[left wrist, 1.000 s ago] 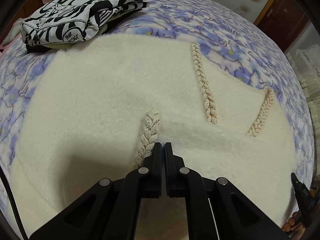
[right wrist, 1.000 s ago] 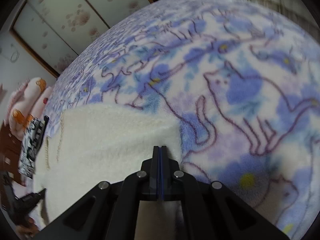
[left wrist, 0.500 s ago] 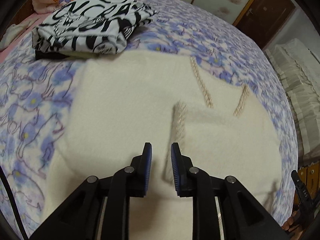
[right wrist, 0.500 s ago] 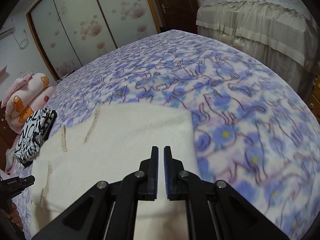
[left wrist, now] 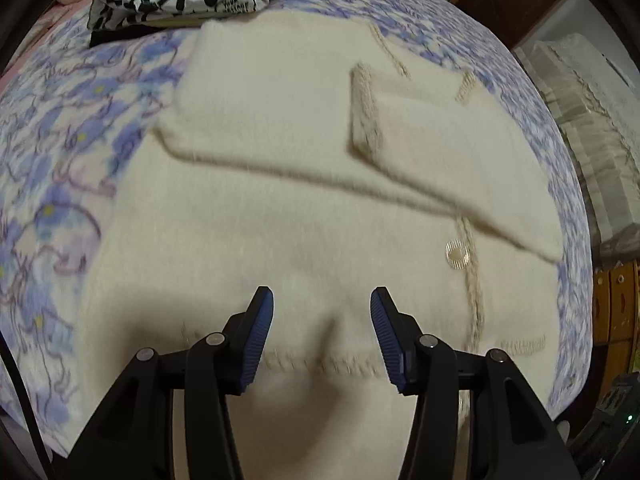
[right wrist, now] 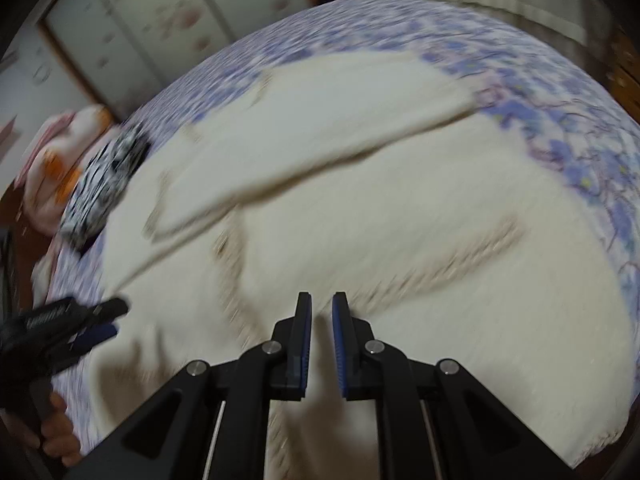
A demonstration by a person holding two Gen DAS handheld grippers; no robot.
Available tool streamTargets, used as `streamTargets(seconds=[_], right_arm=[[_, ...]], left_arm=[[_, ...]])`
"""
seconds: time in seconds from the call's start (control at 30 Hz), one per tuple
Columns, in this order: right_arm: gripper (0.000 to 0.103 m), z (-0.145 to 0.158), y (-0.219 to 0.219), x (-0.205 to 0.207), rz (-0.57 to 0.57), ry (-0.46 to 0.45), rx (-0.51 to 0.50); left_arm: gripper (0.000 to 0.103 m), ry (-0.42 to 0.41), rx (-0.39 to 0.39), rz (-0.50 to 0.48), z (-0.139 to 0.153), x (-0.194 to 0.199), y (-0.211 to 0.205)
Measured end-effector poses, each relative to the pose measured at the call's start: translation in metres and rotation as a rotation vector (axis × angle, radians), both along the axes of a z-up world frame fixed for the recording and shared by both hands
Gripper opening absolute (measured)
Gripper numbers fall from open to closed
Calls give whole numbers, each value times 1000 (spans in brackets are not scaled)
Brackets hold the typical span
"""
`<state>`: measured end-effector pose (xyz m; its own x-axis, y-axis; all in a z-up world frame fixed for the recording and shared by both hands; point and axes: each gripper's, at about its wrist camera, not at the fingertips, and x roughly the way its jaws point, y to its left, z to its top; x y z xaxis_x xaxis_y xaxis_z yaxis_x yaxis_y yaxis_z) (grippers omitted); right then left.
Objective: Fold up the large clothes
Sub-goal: 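Move both open tools to the cardigan hem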
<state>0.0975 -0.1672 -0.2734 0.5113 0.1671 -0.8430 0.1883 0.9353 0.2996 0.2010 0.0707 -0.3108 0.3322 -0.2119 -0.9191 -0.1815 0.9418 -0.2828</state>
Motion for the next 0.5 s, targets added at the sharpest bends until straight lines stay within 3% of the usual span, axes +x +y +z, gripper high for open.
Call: streamTargets(seconds=[0.13, 0.2, 0.27, 0.4, 0.5], right_arm=[[12, -1, 11, -21, 70, 40, 35], [34, -3, 11, -33, 74, 61, 65], [42, -3, 6, -45, 81, 76, 97], [43, -4, -5, -68, 93, 111, 111], [49, -4, -17, -86, 109, 122, 120]], left_arm=[[50, 42, -21, 18, -6, -29, -5], [51, 62, -64, 49, -8, -46, -8], [54, 69, -71, 67, -9, -61, -15], [66, 61, -55, 63, -7, -92, -35], [67, 70, -35, 46, -6, -113, -51]])
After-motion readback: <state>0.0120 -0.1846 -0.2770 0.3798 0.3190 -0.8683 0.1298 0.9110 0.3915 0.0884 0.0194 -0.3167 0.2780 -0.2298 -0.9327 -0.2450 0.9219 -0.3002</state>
